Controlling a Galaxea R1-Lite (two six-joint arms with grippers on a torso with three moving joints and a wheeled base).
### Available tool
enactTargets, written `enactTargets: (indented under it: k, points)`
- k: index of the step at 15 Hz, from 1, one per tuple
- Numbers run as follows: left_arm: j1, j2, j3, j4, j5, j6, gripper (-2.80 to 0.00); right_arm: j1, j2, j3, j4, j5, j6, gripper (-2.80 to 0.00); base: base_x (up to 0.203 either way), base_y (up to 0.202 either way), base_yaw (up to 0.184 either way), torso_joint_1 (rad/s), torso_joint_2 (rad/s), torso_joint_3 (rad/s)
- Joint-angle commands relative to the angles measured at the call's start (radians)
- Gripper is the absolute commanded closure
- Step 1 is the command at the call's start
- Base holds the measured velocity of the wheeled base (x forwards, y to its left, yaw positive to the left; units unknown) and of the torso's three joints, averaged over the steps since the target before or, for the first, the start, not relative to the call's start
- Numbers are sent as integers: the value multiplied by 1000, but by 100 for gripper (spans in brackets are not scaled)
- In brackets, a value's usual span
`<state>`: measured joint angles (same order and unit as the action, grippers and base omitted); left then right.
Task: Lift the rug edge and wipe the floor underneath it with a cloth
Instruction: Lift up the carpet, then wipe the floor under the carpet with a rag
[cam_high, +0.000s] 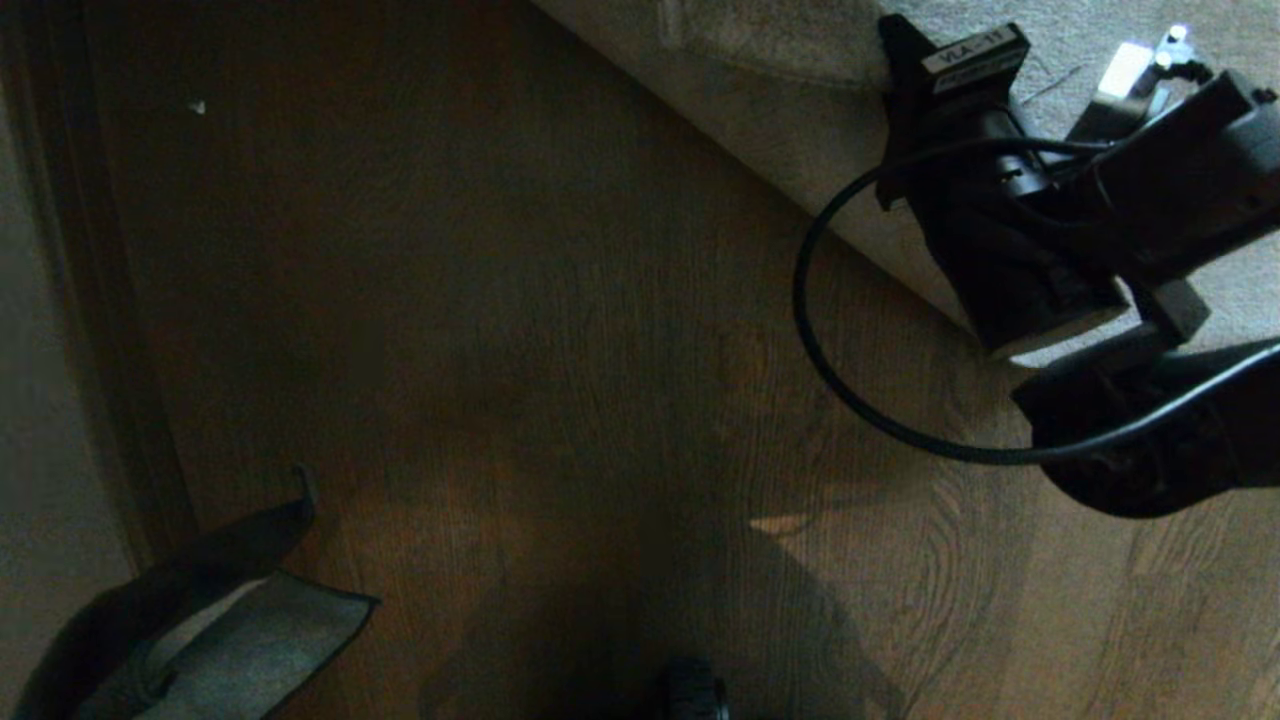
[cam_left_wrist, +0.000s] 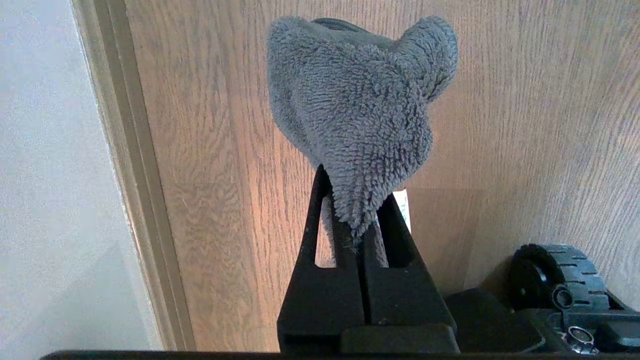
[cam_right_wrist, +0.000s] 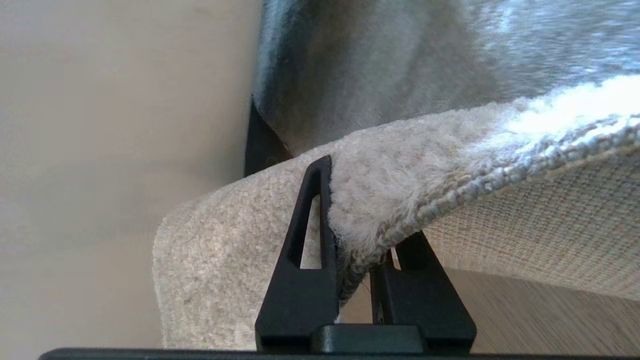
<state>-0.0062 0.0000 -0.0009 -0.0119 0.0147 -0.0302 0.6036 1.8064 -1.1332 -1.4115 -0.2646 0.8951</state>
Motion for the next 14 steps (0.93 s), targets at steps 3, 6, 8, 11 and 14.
enactTargets:
  k: [3,6,8,11,14]
  points:
    - [0,0,1,0,1,0,0,2,-9,-22,-3,18,4,0,0,0,0,0,0,0]
    - [0,0,-1,0,1,0,0,2,-21,-22,6,30,4,0,0,0,0,0,0,0]
    - [0,0,1,0,1,0,0,2,-29,-22,11,32,4,0,0,0,0,0,0,0]
    - [0,0,-1,0,-1,0,0,5,-37,-31,34,35,-18,0,0,0,0,0,0,0]
    - [0,0,1,0,-1,0,0,33,-54,-20,37,75,-31,0,0,0,0,0,0,0]
